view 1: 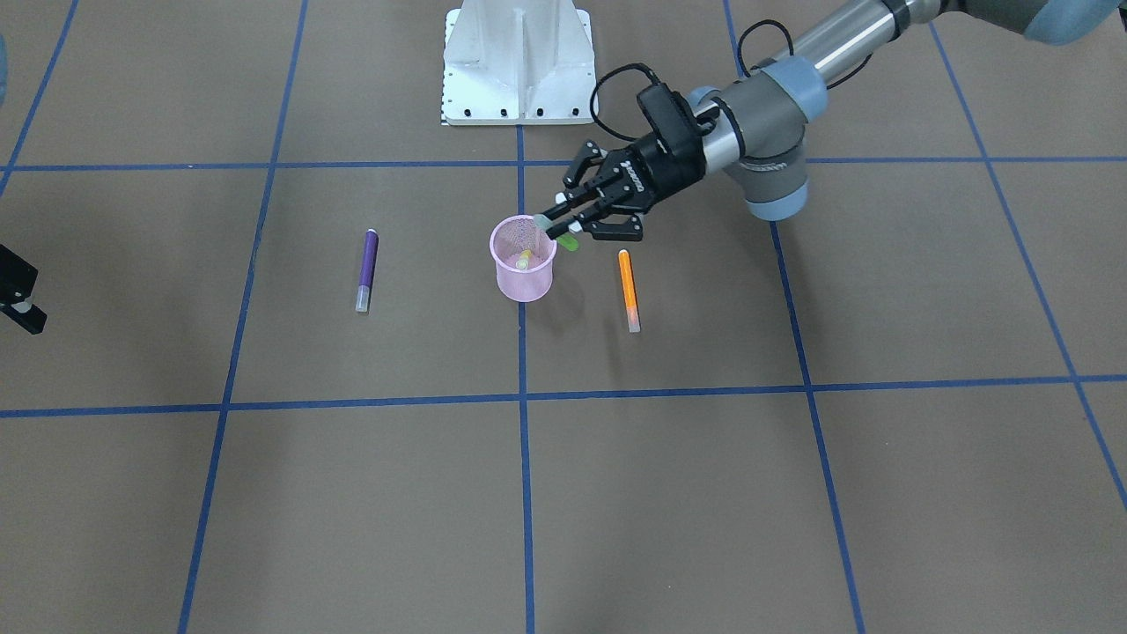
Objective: Collect pens into pen holder
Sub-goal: 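Carry the green highlighter with the left gripper over the cup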
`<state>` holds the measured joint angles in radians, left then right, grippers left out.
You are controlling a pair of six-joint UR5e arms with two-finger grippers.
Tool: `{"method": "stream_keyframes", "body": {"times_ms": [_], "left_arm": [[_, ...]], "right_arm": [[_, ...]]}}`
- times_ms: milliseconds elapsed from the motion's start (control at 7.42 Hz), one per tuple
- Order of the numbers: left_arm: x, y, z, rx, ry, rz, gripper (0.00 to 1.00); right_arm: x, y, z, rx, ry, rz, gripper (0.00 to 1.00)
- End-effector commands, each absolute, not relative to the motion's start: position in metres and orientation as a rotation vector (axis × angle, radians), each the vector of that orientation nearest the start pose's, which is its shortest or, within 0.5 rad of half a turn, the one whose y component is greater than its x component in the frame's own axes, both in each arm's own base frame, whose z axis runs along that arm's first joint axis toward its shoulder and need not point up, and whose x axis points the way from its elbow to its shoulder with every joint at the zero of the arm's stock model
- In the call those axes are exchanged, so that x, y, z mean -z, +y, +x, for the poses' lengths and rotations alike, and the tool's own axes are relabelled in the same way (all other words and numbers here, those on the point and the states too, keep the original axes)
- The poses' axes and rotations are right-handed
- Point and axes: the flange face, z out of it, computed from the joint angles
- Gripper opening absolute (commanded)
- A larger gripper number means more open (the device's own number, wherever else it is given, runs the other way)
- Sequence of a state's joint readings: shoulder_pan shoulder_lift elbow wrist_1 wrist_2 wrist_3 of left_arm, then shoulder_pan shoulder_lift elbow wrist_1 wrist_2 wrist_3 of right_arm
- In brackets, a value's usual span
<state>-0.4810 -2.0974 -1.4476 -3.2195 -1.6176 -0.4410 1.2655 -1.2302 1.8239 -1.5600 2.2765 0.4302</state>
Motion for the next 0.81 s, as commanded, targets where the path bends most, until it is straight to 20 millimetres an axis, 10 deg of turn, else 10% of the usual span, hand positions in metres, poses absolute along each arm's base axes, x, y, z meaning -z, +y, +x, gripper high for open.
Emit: {"method": "stream_keyframes", "body": {"times_ms": [0,270,674], "left_arm": [[-0.228,-0.384,0.509,-0.432,1.492,1.480,0.00],[-0.229,-0.393,0.524,-0.424,1.476,1.476,0.04],[-0.228,-0.396,0.530,-0.428,1.466,1.478,0.77]], "right_arm": [[-0.349,-0.586,-0.113,0.092,-0.846,0.293,1.00],[-0.349,-0.585,-0.112,0.090,-0.846,0.291,1.00],[-0.350,-0.586,-0.113,0.090,-0.845,0.289,1.00]]}}
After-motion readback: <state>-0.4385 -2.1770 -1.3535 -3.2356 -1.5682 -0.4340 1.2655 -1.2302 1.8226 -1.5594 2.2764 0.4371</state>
